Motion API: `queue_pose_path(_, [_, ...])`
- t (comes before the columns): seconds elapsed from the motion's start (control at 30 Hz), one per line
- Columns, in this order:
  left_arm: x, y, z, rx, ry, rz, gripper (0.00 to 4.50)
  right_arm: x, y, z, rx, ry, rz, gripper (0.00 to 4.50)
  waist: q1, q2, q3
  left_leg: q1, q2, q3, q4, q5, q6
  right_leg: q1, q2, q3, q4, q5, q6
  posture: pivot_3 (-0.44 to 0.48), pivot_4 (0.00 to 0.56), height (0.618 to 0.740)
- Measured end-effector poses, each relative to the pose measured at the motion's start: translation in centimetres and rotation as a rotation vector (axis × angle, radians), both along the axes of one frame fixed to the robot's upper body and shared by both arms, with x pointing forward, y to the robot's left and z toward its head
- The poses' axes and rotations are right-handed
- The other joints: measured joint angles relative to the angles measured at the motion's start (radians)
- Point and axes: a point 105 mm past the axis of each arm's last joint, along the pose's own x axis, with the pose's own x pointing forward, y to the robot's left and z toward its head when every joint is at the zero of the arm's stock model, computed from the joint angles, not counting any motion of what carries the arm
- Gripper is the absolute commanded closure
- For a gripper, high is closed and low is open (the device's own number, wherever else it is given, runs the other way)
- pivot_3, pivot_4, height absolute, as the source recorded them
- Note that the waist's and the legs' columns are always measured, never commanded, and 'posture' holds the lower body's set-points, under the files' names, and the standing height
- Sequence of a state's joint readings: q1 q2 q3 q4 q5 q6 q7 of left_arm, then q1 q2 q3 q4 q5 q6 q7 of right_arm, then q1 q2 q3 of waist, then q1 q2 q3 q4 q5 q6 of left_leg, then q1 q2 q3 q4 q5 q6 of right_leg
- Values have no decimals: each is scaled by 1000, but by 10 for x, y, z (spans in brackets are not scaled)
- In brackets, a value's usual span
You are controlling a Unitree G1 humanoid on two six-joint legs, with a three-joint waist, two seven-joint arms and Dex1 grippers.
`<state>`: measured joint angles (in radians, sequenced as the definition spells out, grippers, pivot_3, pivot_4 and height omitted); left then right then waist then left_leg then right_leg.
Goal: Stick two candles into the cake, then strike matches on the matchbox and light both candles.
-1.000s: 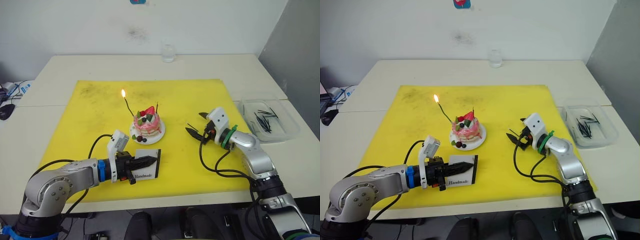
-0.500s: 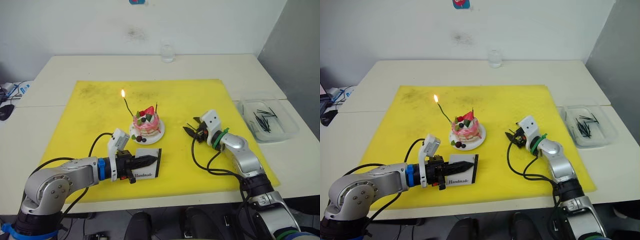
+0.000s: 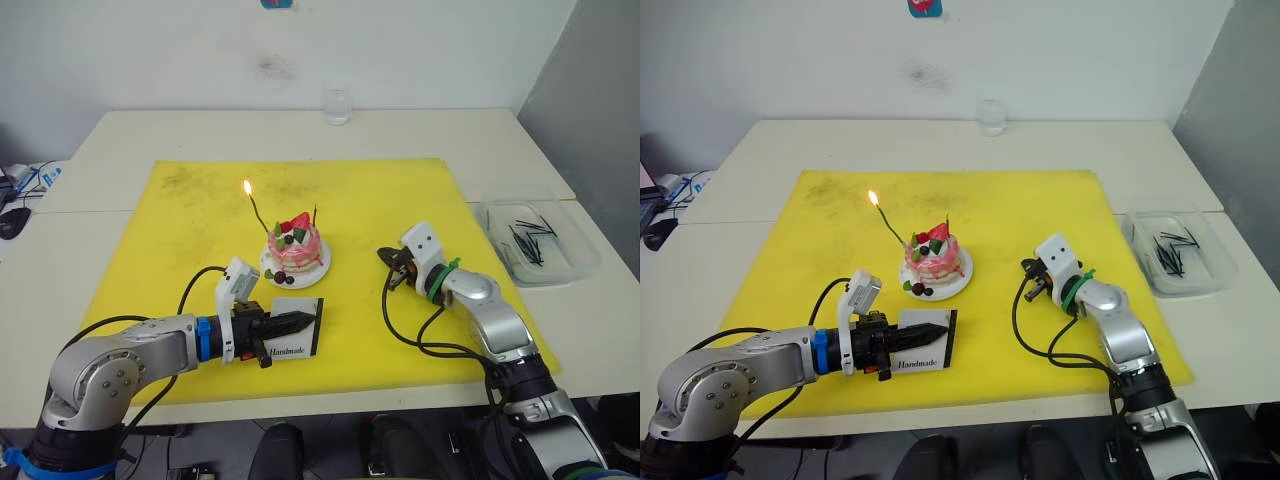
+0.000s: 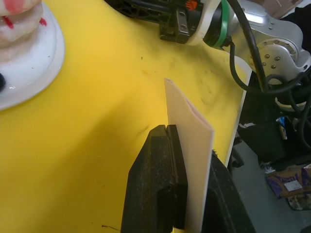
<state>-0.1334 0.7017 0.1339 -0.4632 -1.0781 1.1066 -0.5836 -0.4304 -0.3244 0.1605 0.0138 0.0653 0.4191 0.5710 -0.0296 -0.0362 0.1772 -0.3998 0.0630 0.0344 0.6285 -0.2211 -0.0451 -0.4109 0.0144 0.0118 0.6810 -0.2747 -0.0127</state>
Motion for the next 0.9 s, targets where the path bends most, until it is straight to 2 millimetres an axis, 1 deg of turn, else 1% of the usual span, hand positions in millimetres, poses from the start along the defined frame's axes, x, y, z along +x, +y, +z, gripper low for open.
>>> queue_pose_path(0.1, [0, 0, 0, 0, 0, -1, 4500, -13, -1, 10, -3, -2, 25, 4446, 0, 0, 0, 0, 0, 0, 0, 0, 0, 0, 0, 0, 0, 0, 0, 0, 150, 740])
queue_pose_path(0.2, [0, -2, 1, -1, -3, -9, 4500, -32, -3, 16, -10, -2, 38, 4446, 1, 0, 0, 0, 0, 0, 0, 0, 0, 0, 0, 0, 0, 0, 0, 0, 150, 740])
queue_pose_path(0.27, [0, -4, 1, -4, -2, -18, 4500, -46, -6, 12, -9, 17, 30, 4446, 1, 0, 0, 0, 0, -1, 0, 0, 0, 0, 0, -1, 0, 0, 0, 0, 150, 740])
queue_pose_path(0.37, [1, -6, 3, -6, -7, -24, 4500, -59, -11, 0, 2, 53, -1, 4446, 1, 0, 0, 0, 0, 0, 0, 0, 0, 0, 0, 0, 0, 0, 0, 0, 150, 740])
queue_pose_path(0.53, [-1, -10, 2, -14, -2, -50, 4500, -68, -13, -13, 44, 78, -58, 4446, -2, 0, 0, 1, 0, 0, 0, 0, 0, 0, 0, 0, 0, 0, 0, 0, 150, 740])
queue_pose_path(0.87, [0, -13, 3, -12, -4, -68, 4500, -64, -13, -18, 65, 60, -92, 4446, -1, 0, 0, 0, -1, 0, 0, 0, 0, 0, 0, 0, 0, 0, 0, 0, 150, 740])
queue_pose_path(0.9, [0, -13, 3, -12, -4, -67, 4500, -64, -13, -18, 66, 60, -95, 4271, -1, 0, 0, 0, -1, 0, 0, 0, 0, 0, 0, 0, 0, 0, 0, 0, 150, 740])
